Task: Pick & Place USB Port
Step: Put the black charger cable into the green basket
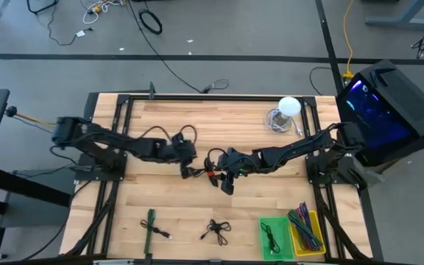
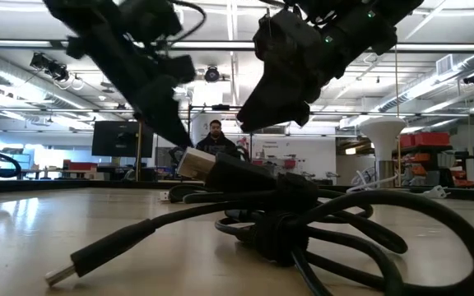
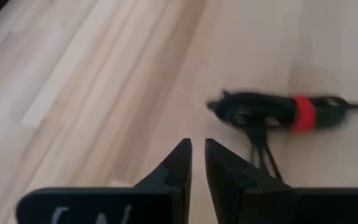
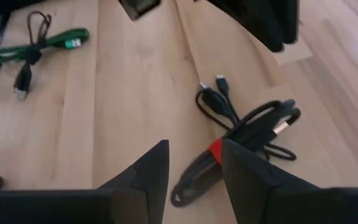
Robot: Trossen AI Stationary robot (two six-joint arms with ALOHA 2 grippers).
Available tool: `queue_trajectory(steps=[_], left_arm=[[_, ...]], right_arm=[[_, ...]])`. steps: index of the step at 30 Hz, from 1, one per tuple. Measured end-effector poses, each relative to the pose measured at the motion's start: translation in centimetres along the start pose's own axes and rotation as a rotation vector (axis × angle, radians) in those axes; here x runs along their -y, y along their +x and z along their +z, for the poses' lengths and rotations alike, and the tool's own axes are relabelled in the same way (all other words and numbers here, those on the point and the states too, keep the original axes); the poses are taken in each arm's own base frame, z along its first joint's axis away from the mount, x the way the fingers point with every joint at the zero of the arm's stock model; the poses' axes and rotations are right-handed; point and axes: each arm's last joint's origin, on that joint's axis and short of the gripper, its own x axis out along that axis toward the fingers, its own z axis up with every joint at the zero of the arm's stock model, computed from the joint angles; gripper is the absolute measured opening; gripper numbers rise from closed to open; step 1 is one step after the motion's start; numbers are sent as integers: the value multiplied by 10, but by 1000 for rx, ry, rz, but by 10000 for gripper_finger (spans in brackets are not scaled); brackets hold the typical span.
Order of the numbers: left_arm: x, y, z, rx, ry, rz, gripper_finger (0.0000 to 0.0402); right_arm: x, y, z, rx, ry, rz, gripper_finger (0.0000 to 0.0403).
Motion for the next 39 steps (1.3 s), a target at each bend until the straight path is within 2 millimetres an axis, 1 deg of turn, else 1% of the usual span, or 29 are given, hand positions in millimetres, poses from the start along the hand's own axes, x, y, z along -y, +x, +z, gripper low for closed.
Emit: queue_trajectory(steps=[2, 3, 7, 10, 14, 17, 19, 21, 24, 26, 28, 34, 36, 39], left_arm=[[-2, 7, -1, -19, 9, 15, 56], [-1, 12, 2, 1, 1, 5, 62], [4, 23, 10, 53, 7, -85, 98], [5, 30, 2, 0, 23, -94, 128], [9, 39, -1, -14, 33, -133, 162], [9, 42, -5, -37, 58, -135, 178], [11, 46, -3, -1, 66, -142, 184], [11, 47, -4, -2, 73, -140, 188], [11, 52, -6, 1, 77, -128, 185], [13, 56, -3, 41, 68, -126, 176], [13, 56, -4, 42, 68, -127, 162], [16, 58, 1, 104, 39, -176, 100], [16, 58, 2, 109, 37, -189, 89], [17, 58, 3, 118, 20, -201, 85]], right_arm=[[0, 0, 0, -1, -1, -1, 147], [0, 0, -1, -6, -4, -3, 147], [1, 0, -1, -11, -22, -5, 147], [0, 0, -1, -7, -35, -4, 147], [0, 0, 0, 3, -46, -3, 147], [0, 0, 2, 17, -53, 1, 147], [0, -1, 2, 19, -59, 2, 147], [-1, -1, 3, 25, -66, 3, 147], [-1, -1, 3, 26, -66, 4, 147], [-1, -1, 3, 25, -66, 3, 147], [-1, -1, 3, 25, -67, 3, 147], [0, -1, 2, 16, -67, 1, 147], [0, -1, 1, 11, -68, -1, 147], [0, -1, 1, 6, -69, -3, 147]])
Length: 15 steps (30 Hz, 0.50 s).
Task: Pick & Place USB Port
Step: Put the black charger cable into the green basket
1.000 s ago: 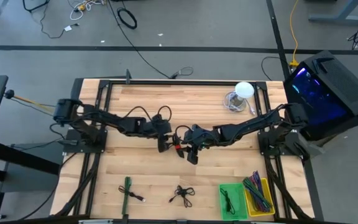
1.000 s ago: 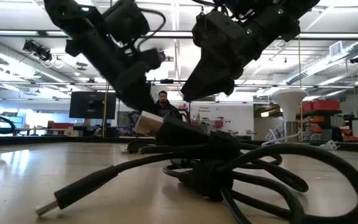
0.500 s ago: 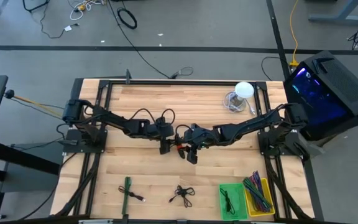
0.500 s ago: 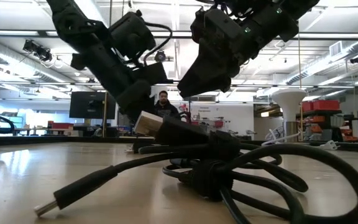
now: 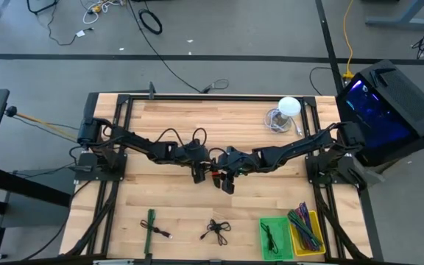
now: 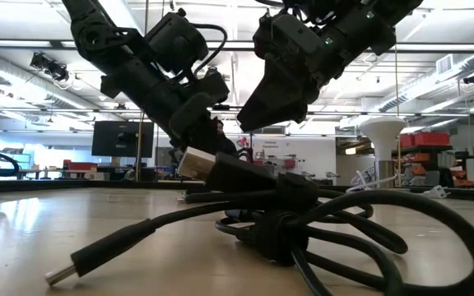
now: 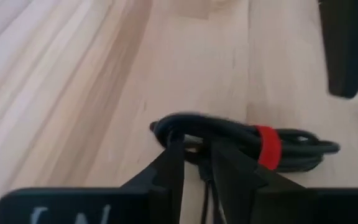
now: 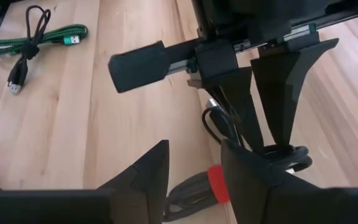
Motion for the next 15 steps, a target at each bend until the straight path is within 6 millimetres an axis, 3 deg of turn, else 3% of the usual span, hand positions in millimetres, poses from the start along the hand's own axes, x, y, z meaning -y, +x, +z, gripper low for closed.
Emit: queue_trajectory(steps=[15], left_arm=[[-1, 0, 1, 13, -14, 21, 156]], right_arm=[[0, 0, 0, -2, -8, 0, 147]])
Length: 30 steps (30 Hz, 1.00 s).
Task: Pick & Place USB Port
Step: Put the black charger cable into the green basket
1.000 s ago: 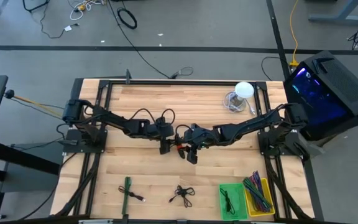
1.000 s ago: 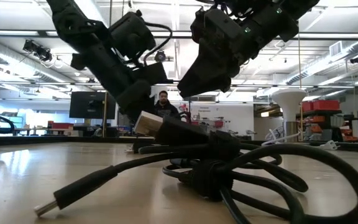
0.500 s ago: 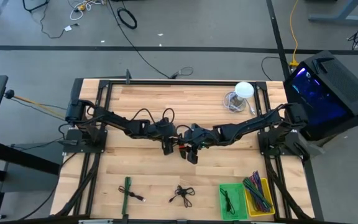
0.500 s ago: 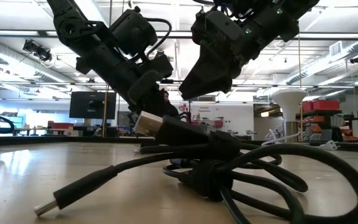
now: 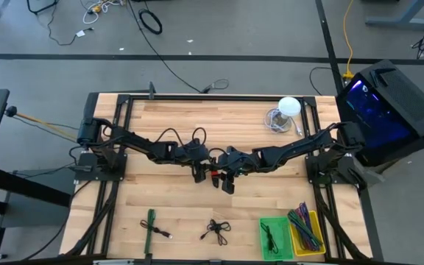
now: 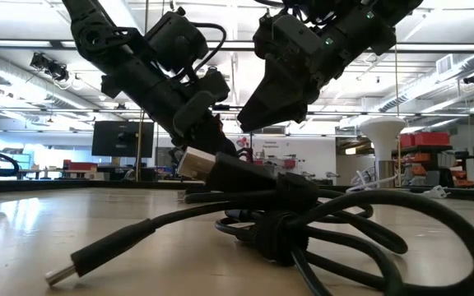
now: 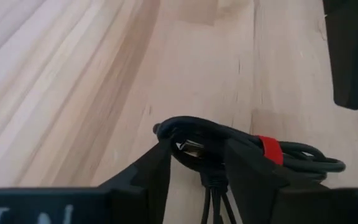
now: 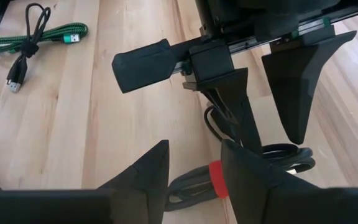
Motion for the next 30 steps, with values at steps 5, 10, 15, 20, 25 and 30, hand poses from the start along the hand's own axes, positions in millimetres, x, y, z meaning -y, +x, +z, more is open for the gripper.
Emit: queue_trajectory(steps=[5, 10, 15, 20, 25, 30], left_arm=[[-1, 0, -1, -6, 10, 33, 171], [-6, 0, -1, -10, 3, 75, 172], [-14, 2, 0, -19, -42, 31, 172], [-17, 2, 0, -20, -47, 27, 172], [-16, 8, -3, -18, -48, -2, 172], [-16, 17, -10, -25, -53, -10, 171]], right_arm=[[0, 0, 0, -1, -3, 0, 147], [0, 0, 0, -1, -3, 0, 147], [0, 0, 0, -1, -3, 0, 147], [0, 0, 0, -1, -5, 0, 147], [0, 0, 0, 0, -18, 0, 147], [0, 0, 0, 0, -18, 0, 147]])
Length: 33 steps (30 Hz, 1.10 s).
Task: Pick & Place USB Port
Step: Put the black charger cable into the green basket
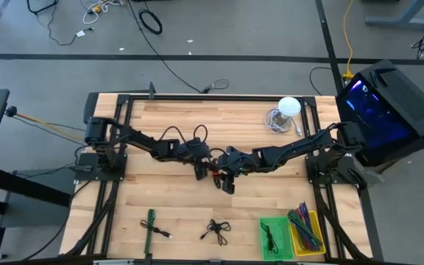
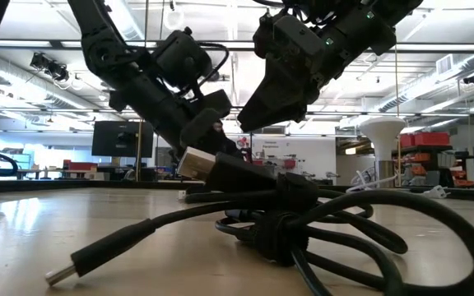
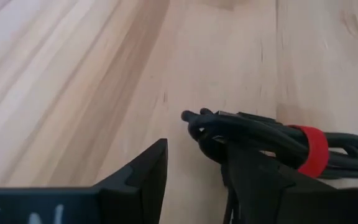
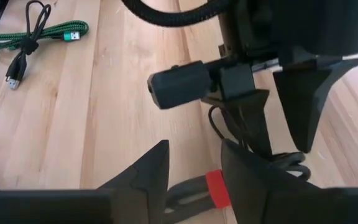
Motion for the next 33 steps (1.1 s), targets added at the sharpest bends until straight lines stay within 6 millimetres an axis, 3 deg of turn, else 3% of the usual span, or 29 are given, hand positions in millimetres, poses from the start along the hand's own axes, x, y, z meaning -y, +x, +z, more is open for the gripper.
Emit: queue_trajectory(steps=[4, 9, 20, 33], left_arm=[[2, 5, 0, 39, -17, -45, 141], [2, 5, 1, 48, -19, -43, 20], [3, -1, 7, 62, -14, -37, 2], [9, -76, 45, 108, 40, 75, 1]], right_arm=[[0, 0, 0, 0, 0, 0, 147], [0, 0, 0, 0, 0, 0, 147], [0, 0, -1, -8, -1, -2, 147], [2, 0, -1, -6, 0, -38, 147]])
